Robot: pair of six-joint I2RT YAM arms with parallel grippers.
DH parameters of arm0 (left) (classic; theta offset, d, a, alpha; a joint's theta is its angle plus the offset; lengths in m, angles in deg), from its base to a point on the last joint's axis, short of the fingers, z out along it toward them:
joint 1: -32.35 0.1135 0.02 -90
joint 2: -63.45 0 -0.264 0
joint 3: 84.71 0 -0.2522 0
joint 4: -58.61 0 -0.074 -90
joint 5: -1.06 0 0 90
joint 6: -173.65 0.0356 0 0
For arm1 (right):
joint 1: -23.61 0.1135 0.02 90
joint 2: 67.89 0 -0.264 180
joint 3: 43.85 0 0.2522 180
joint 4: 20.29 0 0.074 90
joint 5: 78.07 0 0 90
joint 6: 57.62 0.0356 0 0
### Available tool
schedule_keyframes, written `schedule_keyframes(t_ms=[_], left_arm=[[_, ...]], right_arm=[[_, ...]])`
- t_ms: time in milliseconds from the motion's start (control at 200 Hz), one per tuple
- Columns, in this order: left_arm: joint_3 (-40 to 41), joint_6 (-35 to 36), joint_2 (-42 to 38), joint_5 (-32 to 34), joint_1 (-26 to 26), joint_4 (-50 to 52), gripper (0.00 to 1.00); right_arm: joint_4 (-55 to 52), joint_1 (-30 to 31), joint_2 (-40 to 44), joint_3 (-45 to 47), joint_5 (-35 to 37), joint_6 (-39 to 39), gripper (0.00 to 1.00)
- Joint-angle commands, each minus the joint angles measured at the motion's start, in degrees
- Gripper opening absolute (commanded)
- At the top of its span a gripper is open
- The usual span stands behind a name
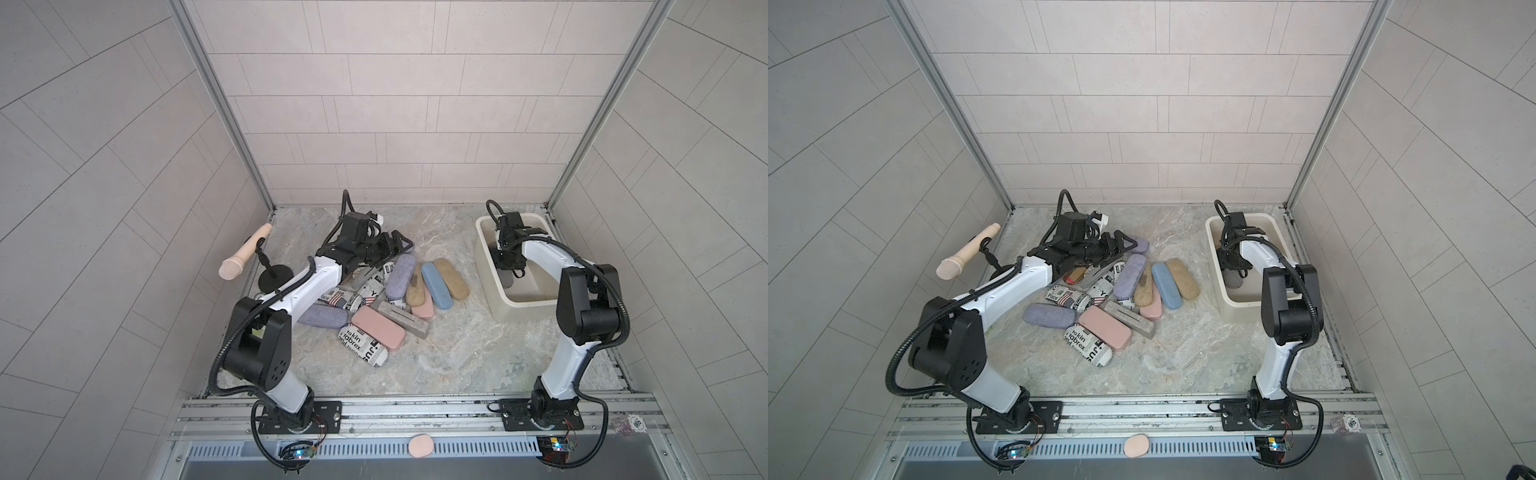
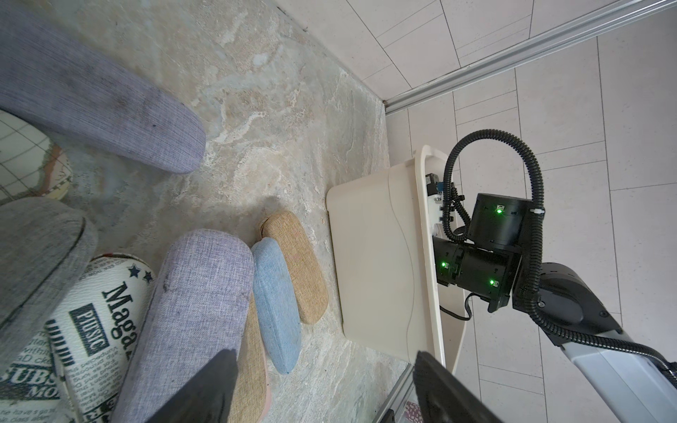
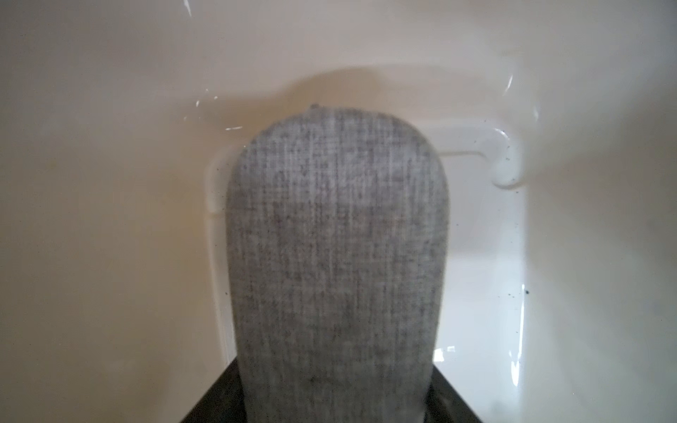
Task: Put the glasses cases into the storage boxes
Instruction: Place the glasses case in the storage box.
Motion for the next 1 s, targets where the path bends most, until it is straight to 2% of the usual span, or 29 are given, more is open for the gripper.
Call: schedule_keyframes(t_ms=[0, 195, 440, 685, 901, 996], left_arm=[[-1.5, 0.5, -0.3, -0.3, 0.3, -0.1, 0.83], [-1.5, 0.7, -0.1, -0.4, 0.7, 0.0, 0.83], [-1.6, 0.8, -0.3, -0.3, 0.9, 0.0, 0.83], [-1.7, 0.7, -1.2, -0.2, 1.3, 0.1, 0.83], [-1.6, 0.7, -2.4, 0.0, 1.3, 0.5, 0.83], [-1.7, 0.7, -2.7, -0.1, 1.3, 0.6, 0.83]], right_arm=[[-0.2, -0.3, 0.7, -1.6, 0.8, 1.0, 0.64], [-1.3, -0.3, 2.8, -2.0, 1.2, 1.5, 0.74], [-3.8, -0.3, 6.7, -4.4, 2.4, 2.8, 0.78], [-8.0, 1.7, 14.4, -5.5, 4.3, 5.5, 0.73], [-11.3, 10.3, 25.4, -0.1, 10.8, 7.2, 0.66], [-12.0, 12.7, 30.7, 4.1, 10.5, 7.7, 0.64]])
